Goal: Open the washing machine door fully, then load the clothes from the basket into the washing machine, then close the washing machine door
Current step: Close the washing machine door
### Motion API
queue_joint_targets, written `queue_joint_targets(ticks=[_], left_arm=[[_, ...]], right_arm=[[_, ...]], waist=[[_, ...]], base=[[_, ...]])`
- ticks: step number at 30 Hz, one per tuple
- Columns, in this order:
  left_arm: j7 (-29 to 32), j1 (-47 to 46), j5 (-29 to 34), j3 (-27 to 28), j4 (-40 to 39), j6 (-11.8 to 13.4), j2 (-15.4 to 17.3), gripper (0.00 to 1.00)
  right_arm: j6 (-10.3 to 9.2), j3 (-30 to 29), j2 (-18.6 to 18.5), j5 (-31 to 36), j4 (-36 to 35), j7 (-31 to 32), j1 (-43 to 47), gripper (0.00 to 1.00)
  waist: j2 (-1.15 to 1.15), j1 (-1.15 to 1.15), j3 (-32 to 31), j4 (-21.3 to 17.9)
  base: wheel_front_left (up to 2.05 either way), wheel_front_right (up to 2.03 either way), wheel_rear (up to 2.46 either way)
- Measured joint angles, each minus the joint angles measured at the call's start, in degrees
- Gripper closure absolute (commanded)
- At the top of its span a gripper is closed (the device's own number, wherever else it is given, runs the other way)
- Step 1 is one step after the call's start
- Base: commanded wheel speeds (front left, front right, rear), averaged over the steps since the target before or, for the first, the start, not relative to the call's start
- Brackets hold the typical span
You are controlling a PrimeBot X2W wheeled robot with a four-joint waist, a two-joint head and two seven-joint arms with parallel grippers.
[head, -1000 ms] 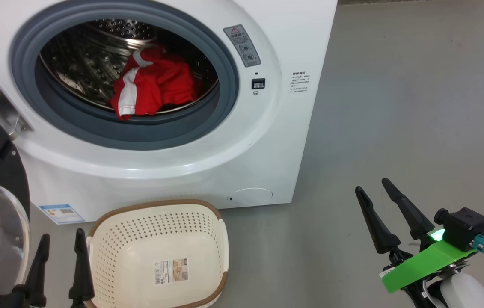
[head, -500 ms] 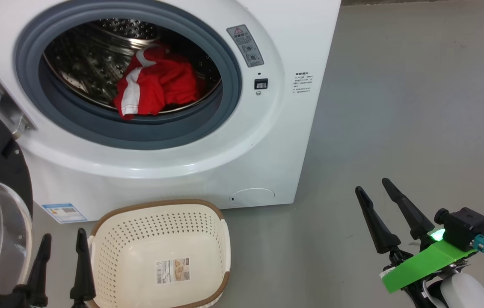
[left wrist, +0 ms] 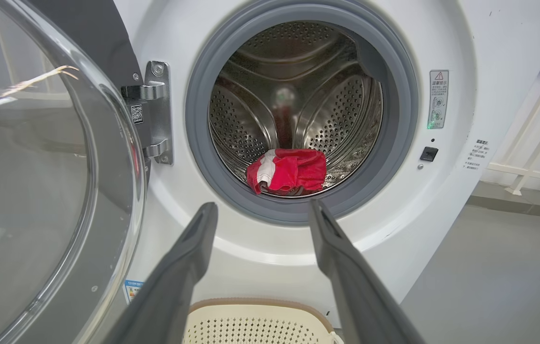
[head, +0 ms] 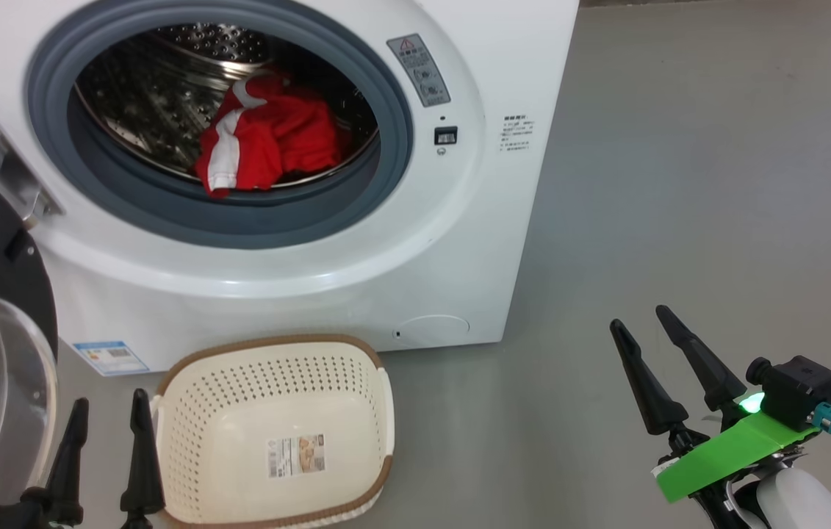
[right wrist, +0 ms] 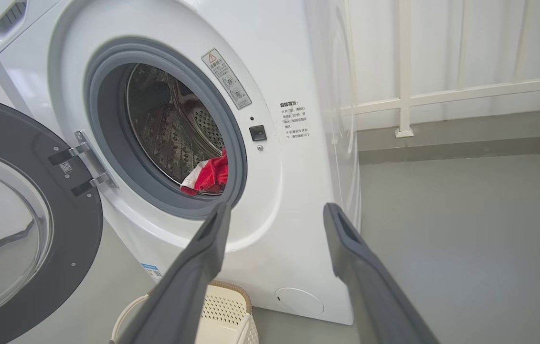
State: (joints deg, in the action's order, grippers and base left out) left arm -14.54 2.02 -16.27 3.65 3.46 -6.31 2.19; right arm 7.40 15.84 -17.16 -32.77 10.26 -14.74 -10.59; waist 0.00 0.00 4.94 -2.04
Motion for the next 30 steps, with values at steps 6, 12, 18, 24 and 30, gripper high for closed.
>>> queue_joint_targets(ticks=[6, 12, 18, 24, 30], left_arm=[[0.0, 0.0, -0.1, -0.1, -0.3, 0.0, 0.0, 0.00], [0.0, 0.0, -0.1, -0.1, -0.3, 0.0, 0.0, 0.00], [0.0, 0.0, -0.1, -0.2, -0.3, 0.0, 0.0, 0.00], [0.0, 0.0, 0.0, -0.2, -0.3, 0.0, 0.0, 0.00], [0.0, 0.0, 0.0, -0.2, -0.3, 0.0, 0.0, 0.00]], right_arm=[[0.00, -0.1, 0.0, 0.0, 0.0, 0.0, 0.0, 0.00], [0.00, -0.1, 0.0, 0.0, -0.1, 0.0, 0.0, 0.00], [0.00, -0.1, 0.0, 0.0, -0.1, 0.0, 0.0, 0.00], [0.00, -0.2, -0.1, 0.0, -0.1, 0.0, 0.0, 0.00], [0.00, -0.2, -0.3, 0.0, -0.1, 0.0, 0.0, 0.00]], waist=[[0.00, 0.00, 0.3, -0.1], [0.00, 0.00, 0.5, -0.1], [0.00, 0.00, 0.7, 0.1], [0.00, 0.00, 0.6, 0.3], [0.00, 0.00, 0.6, 0.4]], base=[[-1.62, 1.62, 0.00], [-1.29, 1.29, 0.00], [-0.40, 0.40, 0.00], [0.00, 0.00, 0.00], [0.00, 0.00, 0.00]])
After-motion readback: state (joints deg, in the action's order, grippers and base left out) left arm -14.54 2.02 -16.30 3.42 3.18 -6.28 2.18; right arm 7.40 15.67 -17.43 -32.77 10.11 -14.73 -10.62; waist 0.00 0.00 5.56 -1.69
